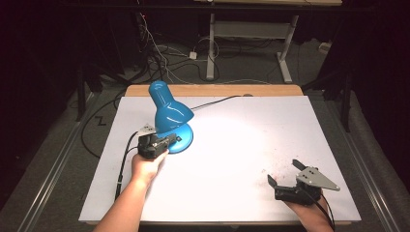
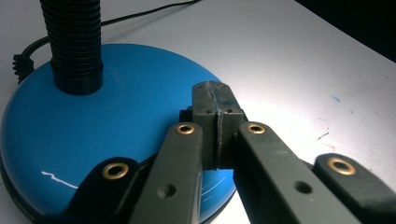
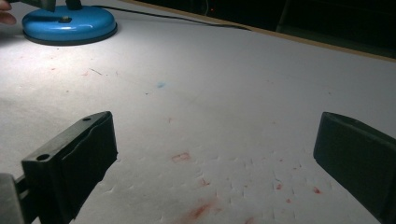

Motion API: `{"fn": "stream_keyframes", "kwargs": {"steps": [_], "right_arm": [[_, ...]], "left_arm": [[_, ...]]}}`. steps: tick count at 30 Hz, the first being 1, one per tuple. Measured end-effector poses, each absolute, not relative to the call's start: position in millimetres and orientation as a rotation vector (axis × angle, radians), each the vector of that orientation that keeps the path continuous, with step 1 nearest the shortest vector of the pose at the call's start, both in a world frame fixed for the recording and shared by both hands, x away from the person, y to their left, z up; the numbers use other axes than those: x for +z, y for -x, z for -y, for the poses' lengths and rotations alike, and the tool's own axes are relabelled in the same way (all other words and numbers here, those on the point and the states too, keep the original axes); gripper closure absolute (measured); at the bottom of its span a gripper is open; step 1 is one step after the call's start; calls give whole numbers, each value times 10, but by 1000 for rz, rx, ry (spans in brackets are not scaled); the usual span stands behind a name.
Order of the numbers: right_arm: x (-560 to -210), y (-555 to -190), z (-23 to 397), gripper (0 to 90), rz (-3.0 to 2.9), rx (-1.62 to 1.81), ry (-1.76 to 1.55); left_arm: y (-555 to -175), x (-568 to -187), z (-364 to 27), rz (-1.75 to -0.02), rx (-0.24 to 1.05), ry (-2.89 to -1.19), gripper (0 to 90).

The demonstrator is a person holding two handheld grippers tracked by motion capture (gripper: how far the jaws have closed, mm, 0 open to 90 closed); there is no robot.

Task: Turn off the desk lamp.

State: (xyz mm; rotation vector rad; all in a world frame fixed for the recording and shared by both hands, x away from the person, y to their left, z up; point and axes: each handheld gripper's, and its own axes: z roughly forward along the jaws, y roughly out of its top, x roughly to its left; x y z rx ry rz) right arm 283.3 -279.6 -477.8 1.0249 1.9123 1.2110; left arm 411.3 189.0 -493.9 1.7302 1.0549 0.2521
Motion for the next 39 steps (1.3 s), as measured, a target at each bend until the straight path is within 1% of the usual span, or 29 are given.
{"fn": "stream_keyframes", "kwargs": {"steps": [19,39], "right_arm": [[-4780,-2830,2795,5,-1913,1209,-1023],[-4770,-2820,2774,5,-1912,1212,-1017]], "left_arm": [[-4186,-4961,-1839,-1094,224,-1752,879],[-4201,-4973,-1868,-1105,195,-1732,881]]}}
